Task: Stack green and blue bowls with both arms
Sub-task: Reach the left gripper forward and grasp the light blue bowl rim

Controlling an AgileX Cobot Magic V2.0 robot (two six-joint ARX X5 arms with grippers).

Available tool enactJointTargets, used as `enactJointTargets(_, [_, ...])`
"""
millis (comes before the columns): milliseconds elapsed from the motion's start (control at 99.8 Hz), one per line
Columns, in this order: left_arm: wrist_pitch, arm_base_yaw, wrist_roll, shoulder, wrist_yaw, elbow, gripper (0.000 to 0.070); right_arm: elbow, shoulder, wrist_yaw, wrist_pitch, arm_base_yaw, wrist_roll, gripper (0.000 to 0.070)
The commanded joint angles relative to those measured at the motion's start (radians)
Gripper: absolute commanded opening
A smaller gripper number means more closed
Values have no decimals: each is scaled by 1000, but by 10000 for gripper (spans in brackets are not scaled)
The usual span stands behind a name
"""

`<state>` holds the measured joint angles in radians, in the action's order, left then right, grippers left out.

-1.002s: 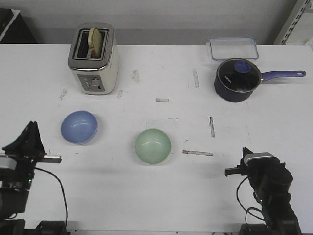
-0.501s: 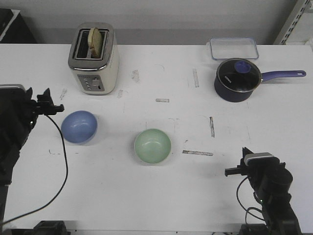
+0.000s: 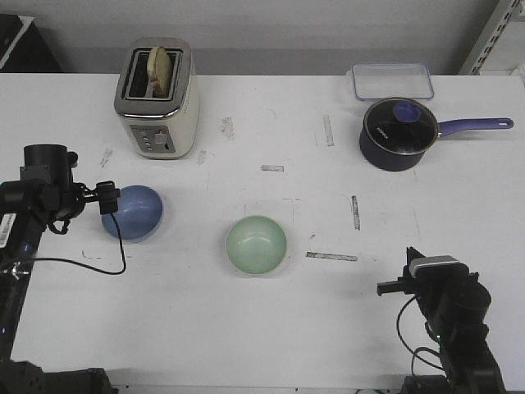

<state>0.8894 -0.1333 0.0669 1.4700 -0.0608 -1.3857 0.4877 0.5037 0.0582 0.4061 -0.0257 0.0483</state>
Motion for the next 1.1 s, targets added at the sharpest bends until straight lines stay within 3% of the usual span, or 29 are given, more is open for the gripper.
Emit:
enactJointTargets(0, [24, -4, 5, 57, -2, -18, 566, 8, 2, 0, -10, -2, -6, 2])
enactJointTargets(321, [-6, -4, 6, 230, 3, -18, 542, 8, 2, 1, -10, -2, -6, 2])
enactJointTargets(711, [-56, -4, 32, 266, 4, -18, 0, 8, 2, 0, -9, -2, -6, 3])
enactJointTargets(1092, [-61, -4, 32, 252, 22, -57, 0, 8, 2, 0, -9, -2, -5, 2])
